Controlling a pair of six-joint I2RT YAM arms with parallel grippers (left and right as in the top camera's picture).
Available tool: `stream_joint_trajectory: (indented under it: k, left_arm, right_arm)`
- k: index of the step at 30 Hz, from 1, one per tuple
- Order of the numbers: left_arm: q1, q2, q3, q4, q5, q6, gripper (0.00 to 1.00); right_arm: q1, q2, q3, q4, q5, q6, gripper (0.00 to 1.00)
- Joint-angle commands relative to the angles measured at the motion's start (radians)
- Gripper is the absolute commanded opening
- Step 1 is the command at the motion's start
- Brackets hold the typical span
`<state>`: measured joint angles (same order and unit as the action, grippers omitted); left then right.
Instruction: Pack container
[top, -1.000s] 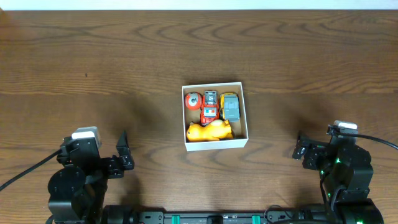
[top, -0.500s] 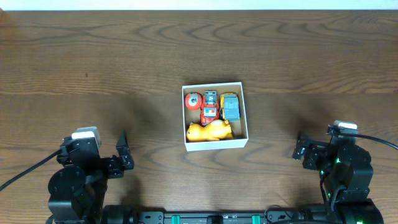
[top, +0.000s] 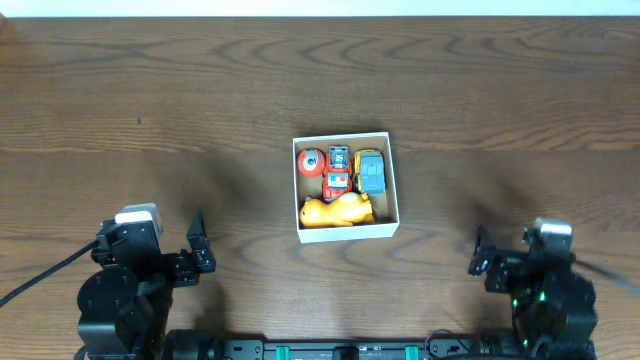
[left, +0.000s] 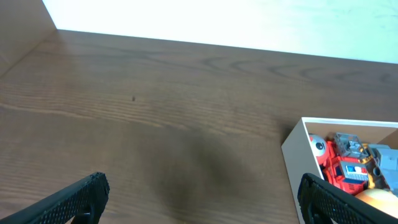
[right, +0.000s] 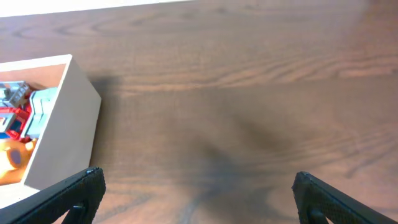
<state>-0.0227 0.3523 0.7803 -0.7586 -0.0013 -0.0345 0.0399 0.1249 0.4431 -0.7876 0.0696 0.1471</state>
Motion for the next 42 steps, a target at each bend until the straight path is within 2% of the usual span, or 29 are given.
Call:
stream_joint_trajectory:
  k: [1, 8, 13, 17, 42]
  left_arm:
    - [-0.003, -0.002, 0.000, 0.003, -0.011, -0.016, 0.98]
    - [-0.003, -0.002, 0.000, 0.003, -0.011, -0.016, 0.98]
    - [-0.003, -0.002, 0.000, 0.003, -0.011, -0.016, 0.98]
    - [-0.003, -0.002, 0.000, 0.003, -0.011, -0.016, 0.98]
    - [-0.003, -0.002, 0.000, 0.003, -0.011, -0.016, 0.98]
  right_arm:
    - [0.005, -0.104, -0.096, 0.044, -0.031, -0.030, 0.99]
    - [0.017, -0.111, -0.296, 0.508, -0.098, -0.097, 0.99]
    - [0.018, -0.115, -0.424, 0.776, -0.097, -0.130, 0.99]
    - [0.019, -0.120, -0.438, 0.722, -0.111, -0.187, 0.99]
    - [0.019, -0.119, -0.438, 0.717, -0.111, -0.186, 0.99]
